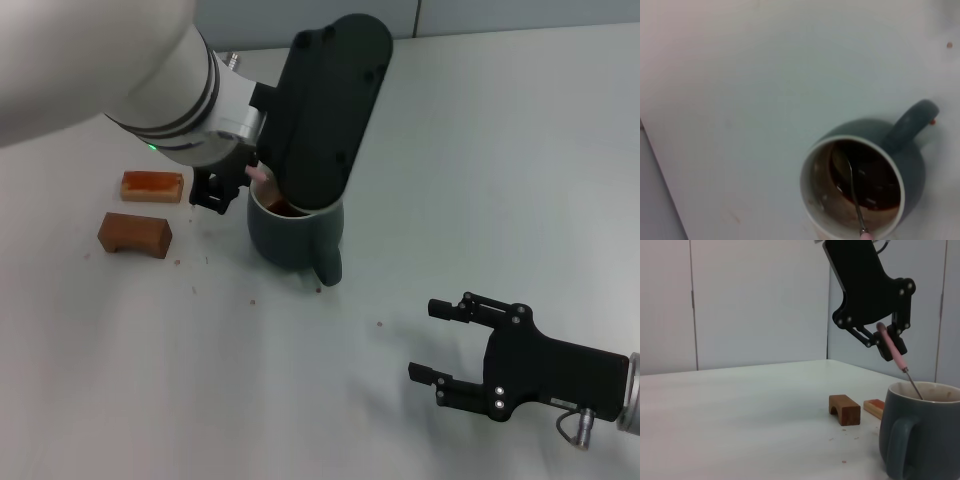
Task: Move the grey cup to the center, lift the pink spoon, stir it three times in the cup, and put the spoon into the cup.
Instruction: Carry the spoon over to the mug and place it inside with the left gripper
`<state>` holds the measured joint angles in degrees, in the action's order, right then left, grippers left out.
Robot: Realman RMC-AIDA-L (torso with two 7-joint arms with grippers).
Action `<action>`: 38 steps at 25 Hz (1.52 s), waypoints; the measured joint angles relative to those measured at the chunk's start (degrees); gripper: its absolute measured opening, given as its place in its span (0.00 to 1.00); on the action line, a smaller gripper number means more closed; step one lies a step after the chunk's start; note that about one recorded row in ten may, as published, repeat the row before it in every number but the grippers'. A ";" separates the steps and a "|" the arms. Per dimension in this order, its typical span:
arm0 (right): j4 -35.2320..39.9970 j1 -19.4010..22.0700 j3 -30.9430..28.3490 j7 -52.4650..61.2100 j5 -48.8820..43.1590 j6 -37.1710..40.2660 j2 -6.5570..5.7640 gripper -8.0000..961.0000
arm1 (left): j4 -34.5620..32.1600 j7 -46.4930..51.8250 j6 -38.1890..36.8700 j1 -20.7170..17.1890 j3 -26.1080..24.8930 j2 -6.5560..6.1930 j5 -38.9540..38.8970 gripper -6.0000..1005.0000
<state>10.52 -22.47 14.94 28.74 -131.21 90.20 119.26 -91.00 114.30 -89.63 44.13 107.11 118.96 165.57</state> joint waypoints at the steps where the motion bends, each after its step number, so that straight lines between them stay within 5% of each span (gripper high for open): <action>1: -0.04 0.01 0.00 -0.01 0.00 -0.01 0.00 0.76 | 1.08 0.09 -0.03 0.46 -0.59 -0.11 0.02 0.23; 14: -0.07 -0.08 0.00 -0.03 0.00 -0.03 0.00 0.76 | -1.77 -0.39 -4.58 -0.06 -1.59 -0.07 -0.54 0.24; 38: -0.06 0.23 0.00 0.09 -0.01 0.42 -0.09 0.76 | 2.06 0.40 -0.24 0.24 -2.89 -0.23 -0.49 0.26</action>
<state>10.46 -22.24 14.94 28.83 -131.22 90.61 119.18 -88.94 114.69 -89.87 44.37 104.22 118.73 165.08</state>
